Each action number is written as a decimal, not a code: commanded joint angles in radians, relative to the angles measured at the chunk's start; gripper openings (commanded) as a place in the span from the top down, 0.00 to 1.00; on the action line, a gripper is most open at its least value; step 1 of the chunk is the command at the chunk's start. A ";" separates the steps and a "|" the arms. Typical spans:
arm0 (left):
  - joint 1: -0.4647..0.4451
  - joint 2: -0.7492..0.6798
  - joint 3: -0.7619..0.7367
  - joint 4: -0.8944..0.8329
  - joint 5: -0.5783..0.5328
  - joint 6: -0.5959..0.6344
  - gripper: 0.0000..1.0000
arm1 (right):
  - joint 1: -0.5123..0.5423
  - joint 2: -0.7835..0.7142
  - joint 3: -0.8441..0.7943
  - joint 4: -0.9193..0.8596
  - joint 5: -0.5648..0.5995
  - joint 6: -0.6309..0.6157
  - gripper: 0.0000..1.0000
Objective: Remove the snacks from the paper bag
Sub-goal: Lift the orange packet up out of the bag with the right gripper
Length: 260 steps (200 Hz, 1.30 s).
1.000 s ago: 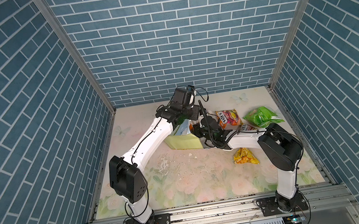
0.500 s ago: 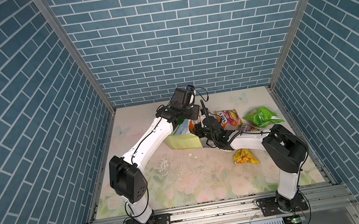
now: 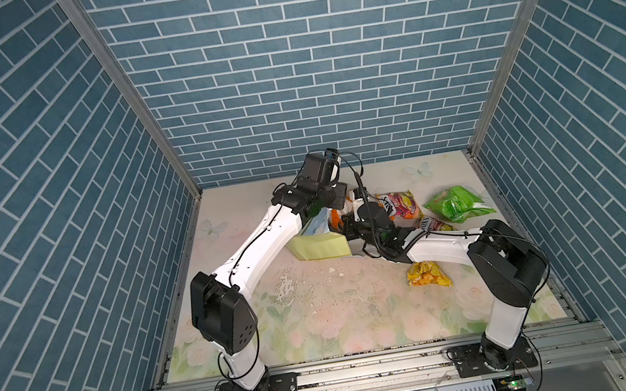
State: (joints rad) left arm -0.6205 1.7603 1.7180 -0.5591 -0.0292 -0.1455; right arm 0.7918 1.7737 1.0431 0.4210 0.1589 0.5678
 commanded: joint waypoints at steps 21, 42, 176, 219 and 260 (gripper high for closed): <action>0.002 0.007 0.024 -0.022 -0.016 0.003 1.00 | -0.012 -0.086 -0.005 0.038 0.042 -0.016 1.00; 0.002 0.004 0.023 -0.022 -0.019 0.003 1.00 | -0.013 -0.108 -0.010 0.036 0.042 -0.016 1.00; 0.005 -0.002 0.022 -0.025 -0.034 0.003 1.00 | -0.012 -0.245 -0.059 -0.005 0.069 -0.023 1.00; 0.014 0.005 0.021 -0.015 -0.024 -0.002 1.00 | -0.012 -0.312 -0.089 -0.035 0.095 -0.025 1.00; 0.025 0.003 0.011 -0.007 -0.020 -0.008 1.00 | -0.012 -0.349 -0.110 -0.054 0.106 -0.022 1.00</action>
State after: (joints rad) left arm -0.6064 1.7599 1.7180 -0.5556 -0.0578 -0.1463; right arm 0.7898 1.4807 0.9440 0.3149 0.2142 0.5674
